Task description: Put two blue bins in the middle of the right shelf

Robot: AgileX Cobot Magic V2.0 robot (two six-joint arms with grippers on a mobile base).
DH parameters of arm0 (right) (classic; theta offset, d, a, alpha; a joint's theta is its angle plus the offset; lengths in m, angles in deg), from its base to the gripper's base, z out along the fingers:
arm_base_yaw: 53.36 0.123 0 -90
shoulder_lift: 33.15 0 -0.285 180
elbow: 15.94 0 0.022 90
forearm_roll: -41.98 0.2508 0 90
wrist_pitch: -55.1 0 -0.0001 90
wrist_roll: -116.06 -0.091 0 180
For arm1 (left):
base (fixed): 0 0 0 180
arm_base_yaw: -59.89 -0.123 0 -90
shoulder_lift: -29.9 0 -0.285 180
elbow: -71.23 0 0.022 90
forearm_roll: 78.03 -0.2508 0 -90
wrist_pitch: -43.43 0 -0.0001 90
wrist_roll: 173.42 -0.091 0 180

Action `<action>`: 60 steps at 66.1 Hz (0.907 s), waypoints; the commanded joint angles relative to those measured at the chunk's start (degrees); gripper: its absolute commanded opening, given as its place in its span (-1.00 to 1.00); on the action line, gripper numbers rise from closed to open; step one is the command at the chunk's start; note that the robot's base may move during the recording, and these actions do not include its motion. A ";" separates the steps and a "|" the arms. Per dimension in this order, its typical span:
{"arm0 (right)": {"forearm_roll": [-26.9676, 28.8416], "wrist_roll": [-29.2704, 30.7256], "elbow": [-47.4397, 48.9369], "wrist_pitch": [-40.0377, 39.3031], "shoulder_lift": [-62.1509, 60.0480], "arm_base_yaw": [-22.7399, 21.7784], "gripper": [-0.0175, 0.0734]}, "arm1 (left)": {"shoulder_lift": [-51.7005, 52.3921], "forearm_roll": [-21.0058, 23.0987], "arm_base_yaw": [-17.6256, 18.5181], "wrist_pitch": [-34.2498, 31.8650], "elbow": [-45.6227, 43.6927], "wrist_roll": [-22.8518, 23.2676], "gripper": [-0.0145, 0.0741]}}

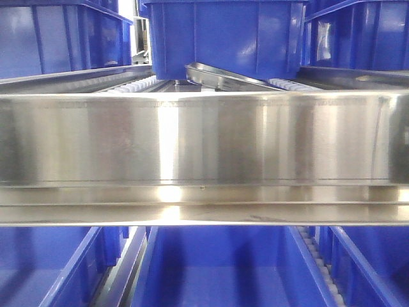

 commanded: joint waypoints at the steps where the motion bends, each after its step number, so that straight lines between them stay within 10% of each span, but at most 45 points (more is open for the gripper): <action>1: -0.31 2.99 0.62 -4.25 -0.71 0.17 -0.98 | 0.79 -1.46 0.45 -4.64 -0.94 -1.00 -0.92; 60: -0.31 5.14 0.62 -12.03 0.36 0.17 -0.98 | 0.79 -4.85 0.45 -12.08 -0.94 -0.88 -0.92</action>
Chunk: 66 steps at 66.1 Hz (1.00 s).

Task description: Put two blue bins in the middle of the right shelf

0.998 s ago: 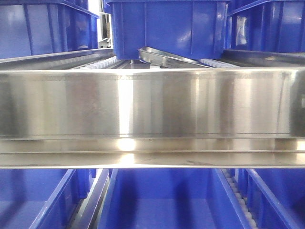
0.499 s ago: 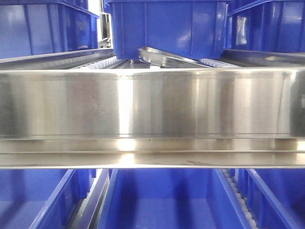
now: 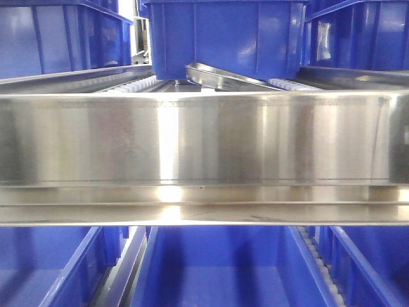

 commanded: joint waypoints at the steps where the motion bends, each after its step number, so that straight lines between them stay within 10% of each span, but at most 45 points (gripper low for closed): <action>1: 0.14 1.22 0.62 -3.16 -0.45 0.17 -0.98 | 0.79 -0.07 0.36 -3.37 -0.85 -0.78 -0.92; 66: 0.85 1.22 0.62 -2.85 -0.45 0.17 -0.98 | 0.79 -0.07 0.36 -3.74 -0.85 -0.78 -0.92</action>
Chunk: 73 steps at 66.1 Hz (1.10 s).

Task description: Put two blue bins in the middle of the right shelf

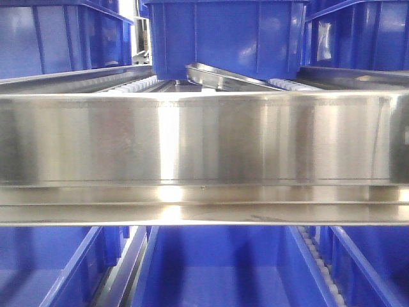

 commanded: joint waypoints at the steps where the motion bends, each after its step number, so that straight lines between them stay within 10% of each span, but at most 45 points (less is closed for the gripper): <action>1: 0.75 1.09 0.62 -2.67 -0.45 0.17 -0.98 | 0.79 0.03 0.36 -3.39 -0.85 -0.78 -0.92; 73: 0.88 1.09 0.62 -3.14 -0.45 0.17 -0.98 | 0.79 0.03 0.36 -3.39 -0.85 -0.78 -0.92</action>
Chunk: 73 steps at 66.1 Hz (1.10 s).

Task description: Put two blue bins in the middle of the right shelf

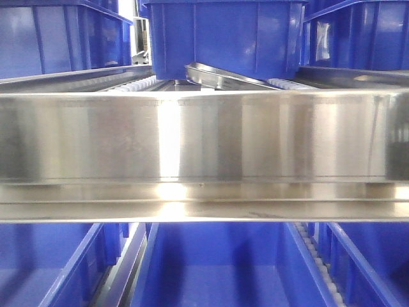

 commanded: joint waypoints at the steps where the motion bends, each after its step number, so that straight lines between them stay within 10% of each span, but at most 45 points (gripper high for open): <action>1: 0.88 0.97 0.62 -2.69 -0.48 0.17 -0.98 | 0.79 0.13 0.36 -3.27 -0.85 -0.78 -0.92; 73: 0.88 0.97 0.62 -3.14 -0.26 0.17 -0.98 | -0.31 0.13 0.36 -7.47 -0.85 -0.78 -0.92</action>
